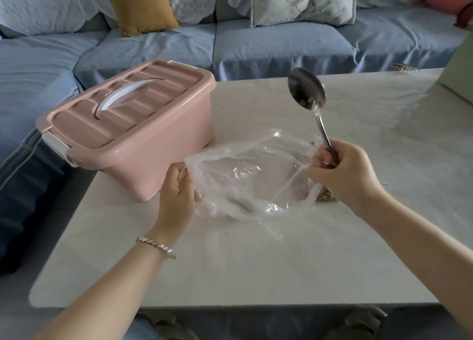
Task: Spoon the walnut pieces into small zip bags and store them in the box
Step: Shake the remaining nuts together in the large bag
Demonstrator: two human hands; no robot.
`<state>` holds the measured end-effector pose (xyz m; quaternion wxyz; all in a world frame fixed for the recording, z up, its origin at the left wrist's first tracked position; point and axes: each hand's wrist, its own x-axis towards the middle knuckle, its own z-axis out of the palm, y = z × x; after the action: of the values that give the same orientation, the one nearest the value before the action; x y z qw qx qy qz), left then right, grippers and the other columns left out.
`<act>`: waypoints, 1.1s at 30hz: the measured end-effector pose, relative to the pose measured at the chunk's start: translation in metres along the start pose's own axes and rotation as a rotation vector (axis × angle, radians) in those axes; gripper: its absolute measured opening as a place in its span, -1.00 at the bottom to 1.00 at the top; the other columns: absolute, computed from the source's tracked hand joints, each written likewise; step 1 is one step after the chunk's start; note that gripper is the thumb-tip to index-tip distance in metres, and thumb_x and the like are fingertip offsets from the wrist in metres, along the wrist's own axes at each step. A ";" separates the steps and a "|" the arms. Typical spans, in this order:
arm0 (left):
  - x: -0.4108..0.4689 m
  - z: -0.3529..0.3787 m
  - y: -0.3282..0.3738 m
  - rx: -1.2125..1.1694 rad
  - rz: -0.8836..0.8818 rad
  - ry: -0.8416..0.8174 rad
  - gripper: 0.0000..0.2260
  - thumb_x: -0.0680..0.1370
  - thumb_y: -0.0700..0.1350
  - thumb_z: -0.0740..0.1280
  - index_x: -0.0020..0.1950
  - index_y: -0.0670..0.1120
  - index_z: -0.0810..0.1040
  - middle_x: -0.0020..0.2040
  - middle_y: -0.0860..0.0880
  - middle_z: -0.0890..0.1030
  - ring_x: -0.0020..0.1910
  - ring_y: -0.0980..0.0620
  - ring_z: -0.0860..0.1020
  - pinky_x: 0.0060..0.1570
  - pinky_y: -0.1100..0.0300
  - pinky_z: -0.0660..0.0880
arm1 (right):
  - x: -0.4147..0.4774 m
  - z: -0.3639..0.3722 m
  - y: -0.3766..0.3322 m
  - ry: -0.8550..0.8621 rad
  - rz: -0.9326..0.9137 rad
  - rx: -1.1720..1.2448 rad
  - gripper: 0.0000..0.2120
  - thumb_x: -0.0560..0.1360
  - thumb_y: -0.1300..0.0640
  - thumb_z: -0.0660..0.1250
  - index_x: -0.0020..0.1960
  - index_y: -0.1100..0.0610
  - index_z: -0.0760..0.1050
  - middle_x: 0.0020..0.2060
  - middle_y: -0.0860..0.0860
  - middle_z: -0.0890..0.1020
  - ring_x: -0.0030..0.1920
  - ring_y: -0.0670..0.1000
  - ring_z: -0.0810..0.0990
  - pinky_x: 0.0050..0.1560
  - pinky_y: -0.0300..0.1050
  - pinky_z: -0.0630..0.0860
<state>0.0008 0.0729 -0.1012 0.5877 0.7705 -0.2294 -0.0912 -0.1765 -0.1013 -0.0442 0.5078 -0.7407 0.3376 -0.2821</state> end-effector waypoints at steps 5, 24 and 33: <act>0.011 0.000 0.015 0.005 -0.020 0.007 -0.82 0.58 -0.27 0.12 -0.17 -0.04 0.36 -0.50 -0.05 0.38 -0.62 0.19 0.30 -0.57 0.36 0.29 | 0.001 -0.003 -0.004 -0.004 0.067 0.022 -0.63 0.27 0.47 0.25 -0.39 0.08 0.17 -0.47 -0.02 0.29 -0.58 -0.13 0.20 -0.54 -0.29 0.19; -0.041 0.025 0.009 1.373 0.532 -0.937 -0.37 0.49 0.25 0.18 0.45 -0.06 0.18 0.30 -0.05 0.41 0.40 -0.06 0.19 0.42 -0.12 -0.25 | -0.013 0.039 0.053 -0.194 0.216 -0.173 -0.62 0.29 0.35 0.39 -0.38 0.10 0.19 -0.45 -0.02 0.31 -0.44 -0.03 0.21 -0.40 -0.18 0.19; -0.046 0.005 -0.022 1.069 0.955 -0.825 -0.62 0.18 -0.24 0.55 -0.06 -0.02 0.61 -0.22 0.11 0.63 -0.13 0.04 0.59 0.24 0.07 0.36 | -0.006 0.075 0.061 -0.390 0.040 -0.534 -0.45 0.18 -0.04 0.56 -0.33 0.06 0.15 -0.39 -0.08 0.30 -0.41 -0.05 0.22 -0.40 -0.15 0.16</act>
<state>-0.0366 0.0942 -0.1300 -0.0139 0.6703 -0.7418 0.0144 -0.1360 -0.0701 -0.1264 0.3564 -0.8808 0.3107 -0.0265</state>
